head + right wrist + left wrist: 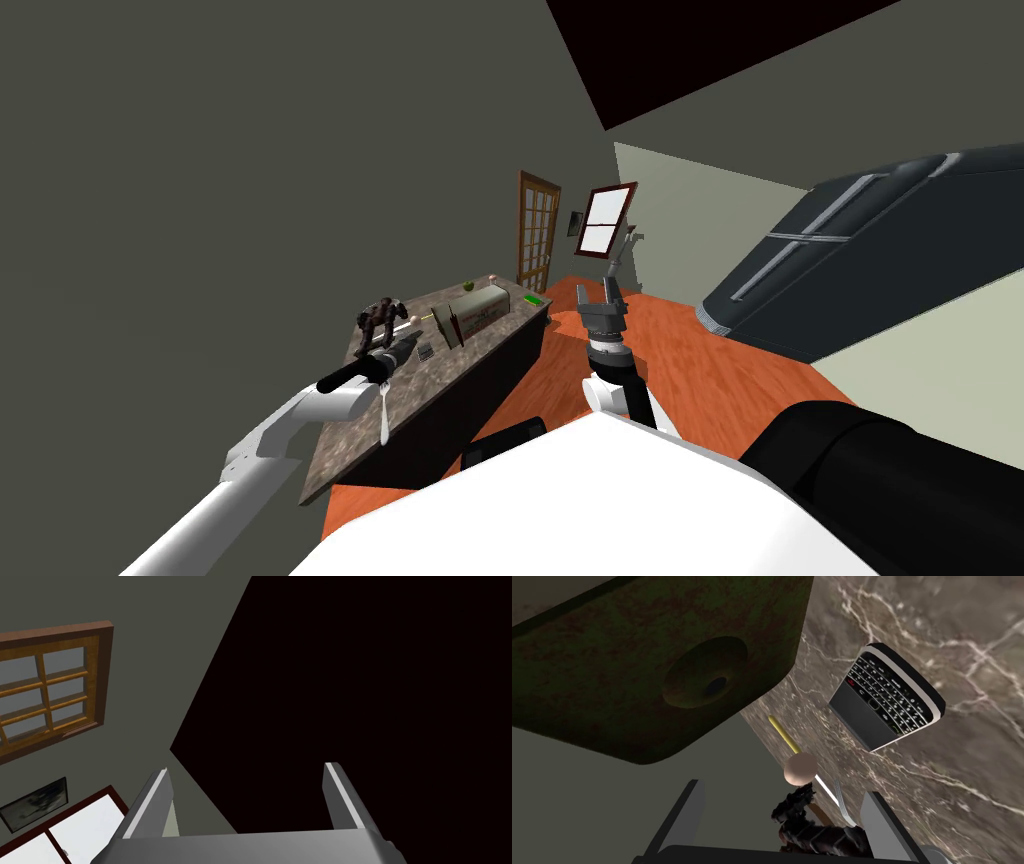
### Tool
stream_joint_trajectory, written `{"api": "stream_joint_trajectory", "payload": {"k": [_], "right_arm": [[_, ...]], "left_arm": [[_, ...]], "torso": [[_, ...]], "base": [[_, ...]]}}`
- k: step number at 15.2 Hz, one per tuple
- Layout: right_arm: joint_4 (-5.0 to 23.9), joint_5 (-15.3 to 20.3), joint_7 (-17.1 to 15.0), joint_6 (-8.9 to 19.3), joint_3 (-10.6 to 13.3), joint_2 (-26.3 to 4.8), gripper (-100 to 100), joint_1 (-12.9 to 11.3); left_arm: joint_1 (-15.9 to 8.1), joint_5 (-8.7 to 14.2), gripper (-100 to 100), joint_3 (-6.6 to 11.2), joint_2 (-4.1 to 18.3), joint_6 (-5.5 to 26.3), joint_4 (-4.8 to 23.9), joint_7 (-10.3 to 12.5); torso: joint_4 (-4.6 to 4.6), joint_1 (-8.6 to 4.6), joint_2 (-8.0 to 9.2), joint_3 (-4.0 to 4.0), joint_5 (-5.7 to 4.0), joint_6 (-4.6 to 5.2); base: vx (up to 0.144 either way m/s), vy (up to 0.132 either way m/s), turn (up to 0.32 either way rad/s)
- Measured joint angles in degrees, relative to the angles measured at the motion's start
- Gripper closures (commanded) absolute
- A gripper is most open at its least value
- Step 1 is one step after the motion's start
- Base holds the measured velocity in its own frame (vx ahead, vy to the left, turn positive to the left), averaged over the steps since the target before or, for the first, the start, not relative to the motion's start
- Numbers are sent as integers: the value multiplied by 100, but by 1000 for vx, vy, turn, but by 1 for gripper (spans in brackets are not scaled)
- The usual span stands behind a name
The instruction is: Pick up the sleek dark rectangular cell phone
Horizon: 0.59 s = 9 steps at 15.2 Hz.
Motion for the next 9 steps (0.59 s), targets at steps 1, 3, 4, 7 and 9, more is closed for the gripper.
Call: {"api": "stream_joint_trajectory", "payload": {"k": [1,3,4,7,9], "right_arm": [[0,0,0,0,0,0,0,-1],[0,0,0,0,0,0,0,0],[0,0,0,0,0,0,0,0],[0,0,0,0,0,0,0,0],[0,0,0,0,0,0,0,0]], "left_arm": [[-83,90,-100,-42,77,104,109,-53],[-208,211,-100,-92,175,328,244,-139],[-234,224,-100,-101,184,420,267,-154],[-433,375,-100,-185,300,747,484,-269],[-568,531,-100,-242,431,978,634,-365]], "torso": [[0,-1,-1,0,-1,5],[0,0,-1,0,0,0],[0,1,1,0,0,-2],[0,0,0,0,0,0],[0,-1,-1,0,-1,2]], "base": [[4,-8,-160],[2,-2,-9],[2,-9,-111],[3,-6,-134],[4,-5,-89]]}}
